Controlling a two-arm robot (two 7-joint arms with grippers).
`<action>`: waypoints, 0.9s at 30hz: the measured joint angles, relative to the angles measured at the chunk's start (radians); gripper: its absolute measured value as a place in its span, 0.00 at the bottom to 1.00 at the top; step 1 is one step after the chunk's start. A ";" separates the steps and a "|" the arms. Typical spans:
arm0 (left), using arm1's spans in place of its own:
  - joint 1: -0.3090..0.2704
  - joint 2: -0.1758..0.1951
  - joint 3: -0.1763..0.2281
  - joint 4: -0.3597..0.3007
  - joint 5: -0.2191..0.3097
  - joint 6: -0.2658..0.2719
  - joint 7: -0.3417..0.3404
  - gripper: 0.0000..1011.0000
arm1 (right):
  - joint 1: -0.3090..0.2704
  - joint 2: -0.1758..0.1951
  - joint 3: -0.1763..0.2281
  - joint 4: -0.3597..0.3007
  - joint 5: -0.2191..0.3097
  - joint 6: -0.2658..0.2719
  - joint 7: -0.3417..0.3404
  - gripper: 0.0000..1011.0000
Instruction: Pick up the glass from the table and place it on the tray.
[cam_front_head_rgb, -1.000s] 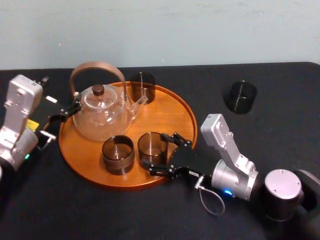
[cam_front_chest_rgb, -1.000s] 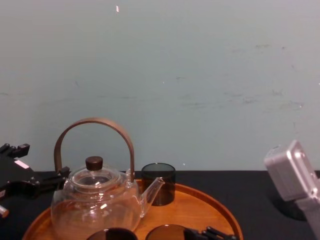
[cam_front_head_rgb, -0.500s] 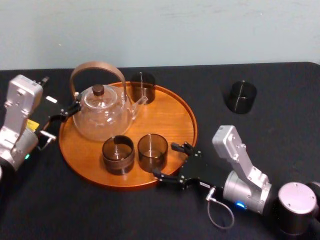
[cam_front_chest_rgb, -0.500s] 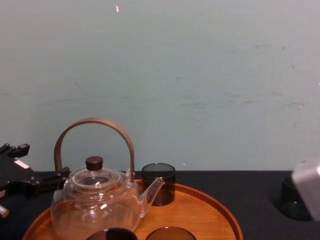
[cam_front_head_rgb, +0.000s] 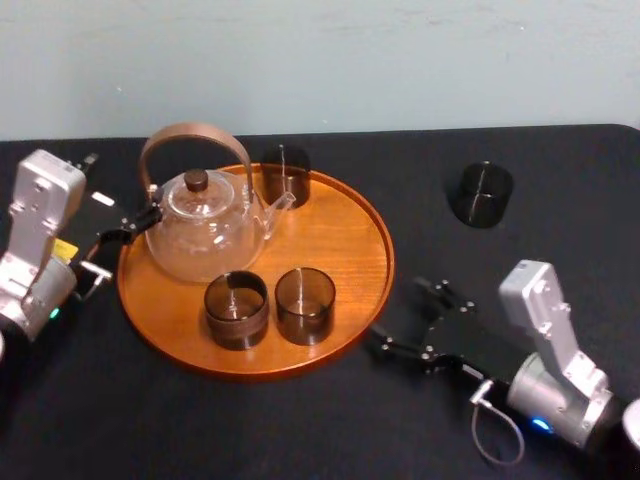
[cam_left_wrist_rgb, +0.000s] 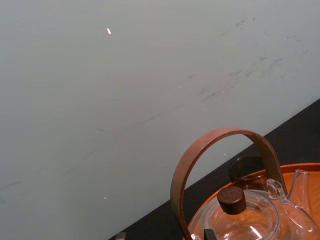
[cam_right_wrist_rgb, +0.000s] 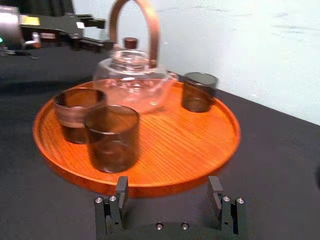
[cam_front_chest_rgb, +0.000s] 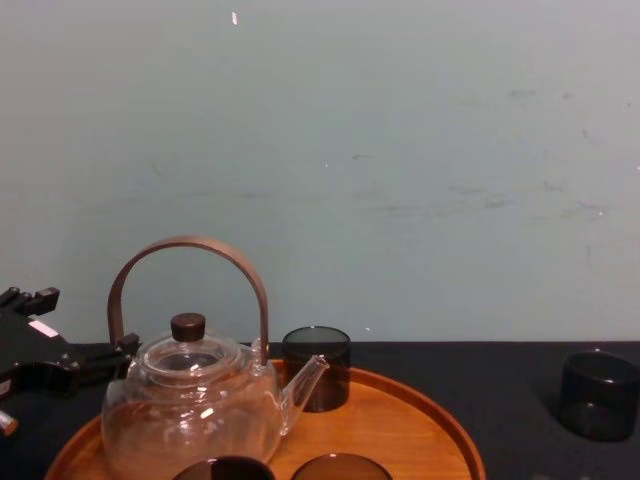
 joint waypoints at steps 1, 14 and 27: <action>0.000 0.000 0.000 0.000 0.000 0.000 0.000 1.00 | -0.011 0.002 0.014 -0.002 0.005 -0.005 -0.006 0.99; 0.000 0.000 0.000 0.000 0.000 0.000 0.000 1.00 | -0.058 -0.006 0.107 -0.003 0.025 -0.017 -0.033 0.99; 0.000 0.000 0.000 0.000 0.000 0.000 0.000 1.00 | -0.064 -0.004 0.183 -0.002 0.031 0.020 -0.052 0.99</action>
